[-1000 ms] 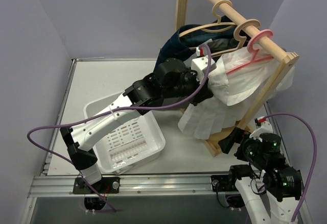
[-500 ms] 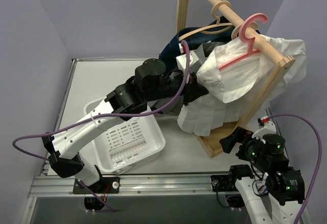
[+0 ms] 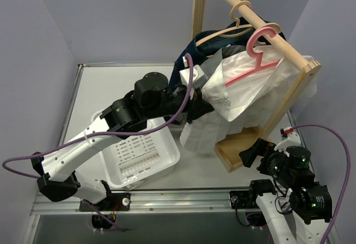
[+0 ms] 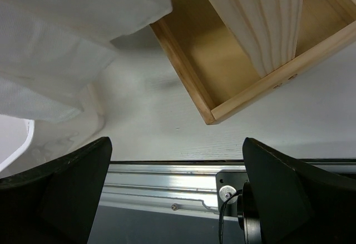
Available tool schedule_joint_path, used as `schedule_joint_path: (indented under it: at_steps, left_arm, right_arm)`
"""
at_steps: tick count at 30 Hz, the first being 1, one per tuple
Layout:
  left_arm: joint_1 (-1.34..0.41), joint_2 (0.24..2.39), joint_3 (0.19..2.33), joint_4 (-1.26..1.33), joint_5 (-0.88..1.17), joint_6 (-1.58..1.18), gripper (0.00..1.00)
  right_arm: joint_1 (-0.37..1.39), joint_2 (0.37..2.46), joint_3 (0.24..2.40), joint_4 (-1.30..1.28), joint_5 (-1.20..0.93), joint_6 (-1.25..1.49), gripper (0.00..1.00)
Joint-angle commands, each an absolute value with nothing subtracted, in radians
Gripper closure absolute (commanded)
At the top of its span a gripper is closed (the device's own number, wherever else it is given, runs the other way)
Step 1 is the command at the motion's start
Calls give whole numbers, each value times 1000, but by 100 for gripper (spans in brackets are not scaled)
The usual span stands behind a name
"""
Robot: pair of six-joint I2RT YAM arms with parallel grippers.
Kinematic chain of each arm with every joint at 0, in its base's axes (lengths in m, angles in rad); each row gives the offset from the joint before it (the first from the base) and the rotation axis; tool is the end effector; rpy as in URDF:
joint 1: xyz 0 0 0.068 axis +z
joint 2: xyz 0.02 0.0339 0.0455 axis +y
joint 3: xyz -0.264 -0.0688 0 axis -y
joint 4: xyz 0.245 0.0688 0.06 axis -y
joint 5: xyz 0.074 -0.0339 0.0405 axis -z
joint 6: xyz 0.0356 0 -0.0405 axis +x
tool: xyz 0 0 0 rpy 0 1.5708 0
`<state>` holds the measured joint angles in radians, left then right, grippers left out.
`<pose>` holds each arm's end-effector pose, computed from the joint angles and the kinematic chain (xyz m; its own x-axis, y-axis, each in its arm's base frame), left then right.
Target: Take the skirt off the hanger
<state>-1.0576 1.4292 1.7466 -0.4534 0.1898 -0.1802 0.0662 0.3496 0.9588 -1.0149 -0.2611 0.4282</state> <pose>0.1438 -0.2688 0.4936 -0.2353 0.0590 -0.9701 0.9200 0.3353 -0.2027 0.0375 0.0117 0.3505 -0.4831 0.3700 -0.7936 -0.1099 0.8735 0.4742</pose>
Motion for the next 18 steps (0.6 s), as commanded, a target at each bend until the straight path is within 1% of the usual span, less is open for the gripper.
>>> schedule_joint_path:
  at_steps: [1, 8, 13, 18]
  left_arm:
    - [-1049, 1321, 1717, -370, 146, -183, 98]
    - [-1051, 1224, 1609, -460, 81, -192, 98]
    - [-1051, 1146, 1534, -586, 23, -221, 98]
    - [-1048, 1094, 1459, -679, -44, -264, 98]
  right_arm:
    - [67, 368, 986, -1019, -264, 410, 0]
    - [67, 391, 999, -1006, -316, 381, 0]
    - [67, 437, 999, -990, -333, 345, 0]
    - [64, 488, 1003, -939, -390, 322, 4]
